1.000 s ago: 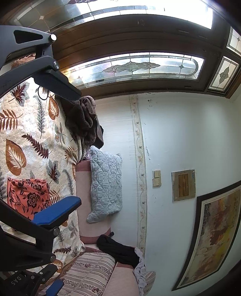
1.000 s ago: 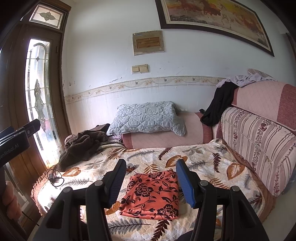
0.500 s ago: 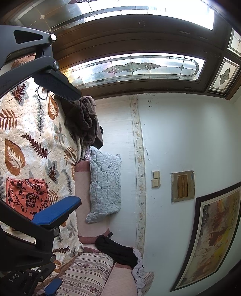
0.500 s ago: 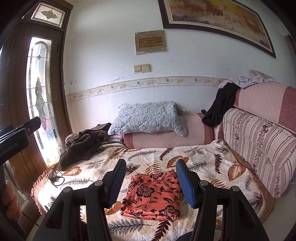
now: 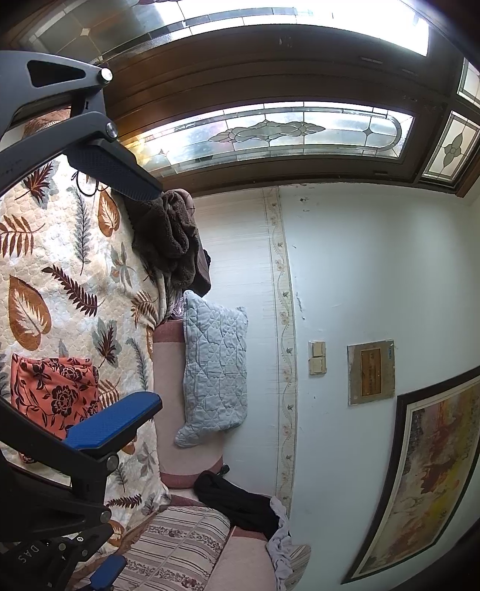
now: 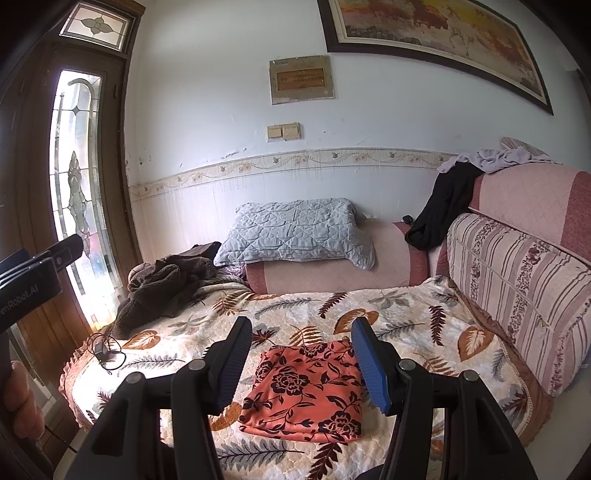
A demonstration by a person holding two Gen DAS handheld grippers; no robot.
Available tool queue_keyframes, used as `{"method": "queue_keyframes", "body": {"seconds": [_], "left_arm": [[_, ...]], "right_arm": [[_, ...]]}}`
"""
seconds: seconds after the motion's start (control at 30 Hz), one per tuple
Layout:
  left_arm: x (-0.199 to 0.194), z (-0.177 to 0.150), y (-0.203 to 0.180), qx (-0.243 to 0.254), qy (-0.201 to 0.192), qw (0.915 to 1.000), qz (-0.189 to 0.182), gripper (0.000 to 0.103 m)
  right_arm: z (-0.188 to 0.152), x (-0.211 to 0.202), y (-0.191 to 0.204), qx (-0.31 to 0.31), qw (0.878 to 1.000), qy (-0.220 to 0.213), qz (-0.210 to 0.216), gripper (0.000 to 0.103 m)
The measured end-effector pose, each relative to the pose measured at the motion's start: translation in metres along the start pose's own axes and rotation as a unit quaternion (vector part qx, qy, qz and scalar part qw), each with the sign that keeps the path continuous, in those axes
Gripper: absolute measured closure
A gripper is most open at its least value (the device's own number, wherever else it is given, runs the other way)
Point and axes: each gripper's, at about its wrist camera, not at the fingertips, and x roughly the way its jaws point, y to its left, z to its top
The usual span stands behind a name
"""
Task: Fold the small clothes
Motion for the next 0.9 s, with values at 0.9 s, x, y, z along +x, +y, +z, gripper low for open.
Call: {"method": "queue_keyframes", "body": {"seconds": [0.9], "left_arm": [[0.063,-0.016,-0.008,-0.002,0.045,0.9989,0.01,0.0]], "right_arm": [[0.006,0.068,0.011,-0.014,1.0,0.019,0.004,0.043]]}}
